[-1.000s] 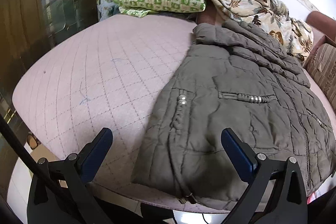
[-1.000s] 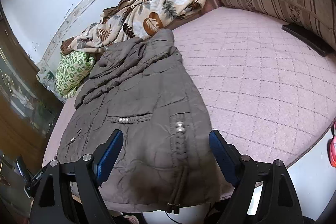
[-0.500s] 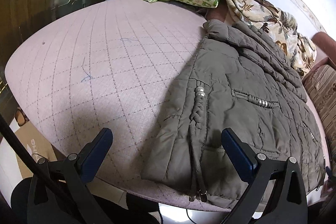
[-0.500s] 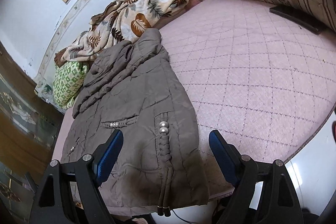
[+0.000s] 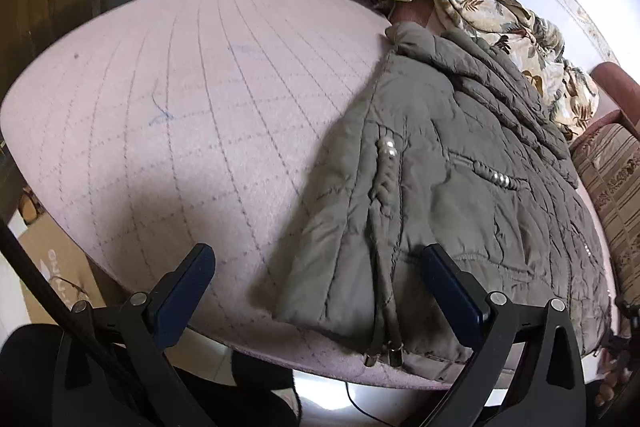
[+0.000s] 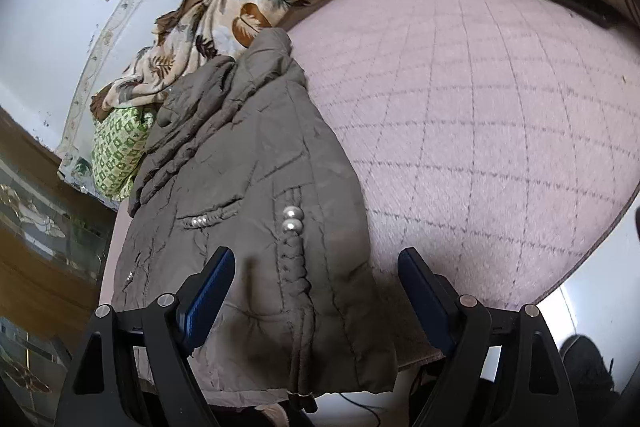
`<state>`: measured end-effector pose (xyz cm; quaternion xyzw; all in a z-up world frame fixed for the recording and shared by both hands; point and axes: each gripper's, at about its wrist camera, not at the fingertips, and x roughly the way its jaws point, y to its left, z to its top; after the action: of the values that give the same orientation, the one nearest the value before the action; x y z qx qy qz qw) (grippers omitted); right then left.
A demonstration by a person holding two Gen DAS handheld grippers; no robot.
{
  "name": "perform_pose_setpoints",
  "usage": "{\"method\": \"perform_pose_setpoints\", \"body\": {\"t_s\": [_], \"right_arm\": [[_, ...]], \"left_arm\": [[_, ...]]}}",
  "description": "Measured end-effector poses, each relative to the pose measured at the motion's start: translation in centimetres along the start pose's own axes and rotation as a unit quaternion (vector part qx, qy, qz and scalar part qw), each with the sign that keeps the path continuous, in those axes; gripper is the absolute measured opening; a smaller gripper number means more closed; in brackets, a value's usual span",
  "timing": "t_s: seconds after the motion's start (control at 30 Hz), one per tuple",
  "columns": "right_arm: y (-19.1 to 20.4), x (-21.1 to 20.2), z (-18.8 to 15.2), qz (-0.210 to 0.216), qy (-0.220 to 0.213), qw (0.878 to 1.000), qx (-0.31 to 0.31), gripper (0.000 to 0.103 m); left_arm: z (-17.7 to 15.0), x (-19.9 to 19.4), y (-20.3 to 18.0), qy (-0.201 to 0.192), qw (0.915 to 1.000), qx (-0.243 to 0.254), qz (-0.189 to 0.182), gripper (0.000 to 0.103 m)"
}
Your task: Fold large clothes
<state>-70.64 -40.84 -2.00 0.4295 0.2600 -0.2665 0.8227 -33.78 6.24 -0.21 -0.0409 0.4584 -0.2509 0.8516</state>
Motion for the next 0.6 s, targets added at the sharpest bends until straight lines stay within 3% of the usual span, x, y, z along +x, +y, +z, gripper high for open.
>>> {"method": "perform_pose_setpoints", "body": {"t_s": [0.2, 0.4, 0.47, 0.6], "right_arm": [[-0.3, 0.5, -0.5, -0.002, 0.013, 1.0, 0.005, 0.087], [0.0, 0.6, -1.8, 0.01, 0.029, 1.0, -0.002, 0.087], [0.5, 0.7, -2.4, 0.026, 0.037, 0.999, -0.006, 0.075], [0.6, 1.0, -3.0, 0.04, 0.034, 0.999, 0.001, 0.063]], "left_arm": [[-0.2, 0.2, -1.5, 0.002, 0.9995, 0.023, -0.021, 0.091], [-0.7, 0.4, -3.1, 0.0, 0.9985, 0.049, -0.025, 0.091], [-0.7, 0.5, -3.1, -0.001, 0.9985, 0.048, -0.024, 0.091], [-0.7, 0.8, -3.8, -0.007, 0.9986, 0.052, -0.013, 0.091]]}}
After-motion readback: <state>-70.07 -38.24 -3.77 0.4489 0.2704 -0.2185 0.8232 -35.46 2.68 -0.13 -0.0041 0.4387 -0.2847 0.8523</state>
